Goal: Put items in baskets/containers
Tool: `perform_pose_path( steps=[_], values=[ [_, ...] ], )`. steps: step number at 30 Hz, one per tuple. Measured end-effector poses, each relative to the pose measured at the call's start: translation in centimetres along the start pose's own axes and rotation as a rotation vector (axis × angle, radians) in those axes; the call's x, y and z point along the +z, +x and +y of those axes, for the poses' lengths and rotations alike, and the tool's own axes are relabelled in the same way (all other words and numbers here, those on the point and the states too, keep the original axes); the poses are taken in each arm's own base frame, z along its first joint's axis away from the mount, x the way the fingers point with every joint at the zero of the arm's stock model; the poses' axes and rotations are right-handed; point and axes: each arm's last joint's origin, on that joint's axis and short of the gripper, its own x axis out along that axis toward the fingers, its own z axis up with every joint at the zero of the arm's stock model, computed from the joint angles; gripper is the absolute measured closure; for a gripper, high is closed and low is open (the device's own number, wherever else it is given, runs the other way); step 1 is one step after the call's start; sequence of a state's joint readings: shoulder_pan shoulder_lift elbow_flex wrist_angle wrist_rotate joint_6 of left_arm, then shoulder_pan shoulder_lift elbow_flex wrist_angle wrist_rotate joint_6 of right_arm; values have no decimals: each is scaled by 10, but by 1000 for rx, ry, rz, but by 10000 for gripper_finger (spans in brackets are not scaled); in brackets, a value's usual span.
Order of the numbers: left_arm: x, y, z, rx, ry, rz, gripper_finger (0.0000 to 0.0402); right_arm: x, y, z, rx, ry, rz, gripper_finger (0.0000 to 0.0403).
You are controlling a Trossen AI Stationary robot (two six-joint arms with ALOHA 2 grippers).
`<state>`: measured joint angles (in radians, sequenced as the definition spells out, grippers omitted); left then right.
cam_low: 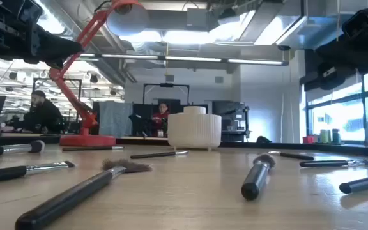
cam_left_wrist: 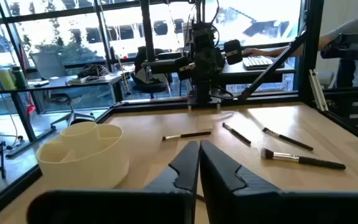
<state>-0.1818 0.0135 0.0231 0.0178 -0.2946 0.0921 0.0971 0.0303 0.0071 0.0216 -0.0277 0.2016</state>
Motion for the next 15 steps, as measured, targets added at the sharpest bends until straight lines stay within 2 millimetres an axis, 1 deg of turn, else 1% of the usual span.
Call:
perform_pose_path(
  steps=[15],
  values=[
    [0, 0, 0, 0, 0, 0, 392, 0, 0, 0, 0, 0, 0, 379]
  ],
)
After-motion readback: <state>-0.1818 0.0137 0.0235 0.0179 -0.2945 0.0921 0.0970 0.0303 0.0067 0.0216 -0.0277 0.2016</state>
